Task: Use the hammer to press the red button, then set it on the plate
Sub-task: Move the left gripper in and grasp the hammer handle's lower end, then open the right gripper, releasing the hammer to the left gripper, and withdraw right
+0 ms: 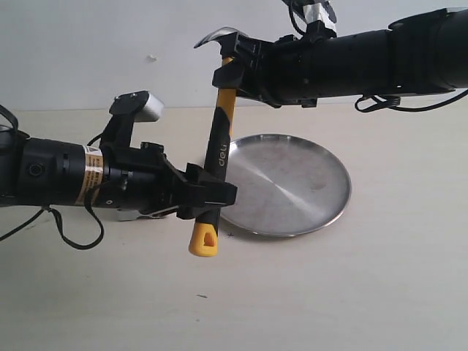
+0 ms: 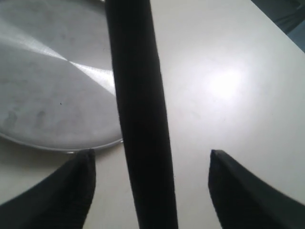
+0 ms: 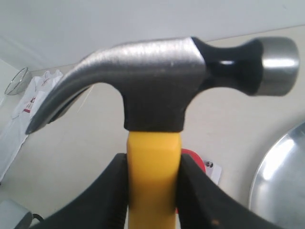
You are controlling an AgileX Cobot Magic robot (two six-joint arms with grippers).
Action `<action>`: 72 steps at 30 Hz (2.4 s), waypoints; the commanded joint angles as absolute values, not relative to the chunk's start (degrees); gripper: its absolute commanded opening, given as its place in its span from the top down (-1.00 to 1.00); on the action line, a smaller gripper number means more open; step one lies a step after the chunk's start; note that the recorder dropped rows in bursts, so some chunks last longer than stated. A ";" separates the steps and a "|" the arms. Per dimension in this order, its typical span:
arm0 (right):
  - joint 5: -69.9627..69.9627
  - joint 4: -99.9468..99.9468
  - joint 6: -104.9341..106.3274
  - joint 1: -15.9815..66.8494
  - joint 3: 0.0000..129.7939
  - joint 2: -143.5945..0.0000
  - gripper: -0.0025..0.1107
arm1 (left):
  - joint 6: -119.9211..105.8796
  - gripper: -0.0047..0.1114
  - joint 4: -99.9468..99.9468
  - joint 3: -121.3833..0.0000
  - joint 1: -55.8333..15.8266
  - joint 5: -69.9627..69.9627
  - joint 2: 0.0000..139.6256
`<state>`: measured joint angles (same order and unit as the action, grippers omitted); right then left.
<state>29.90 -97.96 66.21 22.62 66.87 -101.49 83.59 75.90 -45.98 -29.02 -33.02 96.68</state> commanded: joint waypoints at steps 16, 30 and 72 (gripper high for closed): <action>32.00 -99.95 66.29 22.62 67.94 -100.29 0.96 | 83.13 -0.22 74.71 -50.30 -32.58 -29.35 100.59; 31.66 -99.95 66.29 22.62 67.84 -100.29 0.96 | 85.26 -0.21 78.52 -50.99 -32.47 -26.55 100.59; 25.96 -93.58 49.72 22.62 63.45 -95.73 -0.07 | 89.89 0.92 80.45 -51.24 -32.47 -21.08 90.94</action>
<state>27.72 -93.87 49.78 22.62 64.86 -98.07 89.78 81.34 -50.62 -32.30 -20.83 92.19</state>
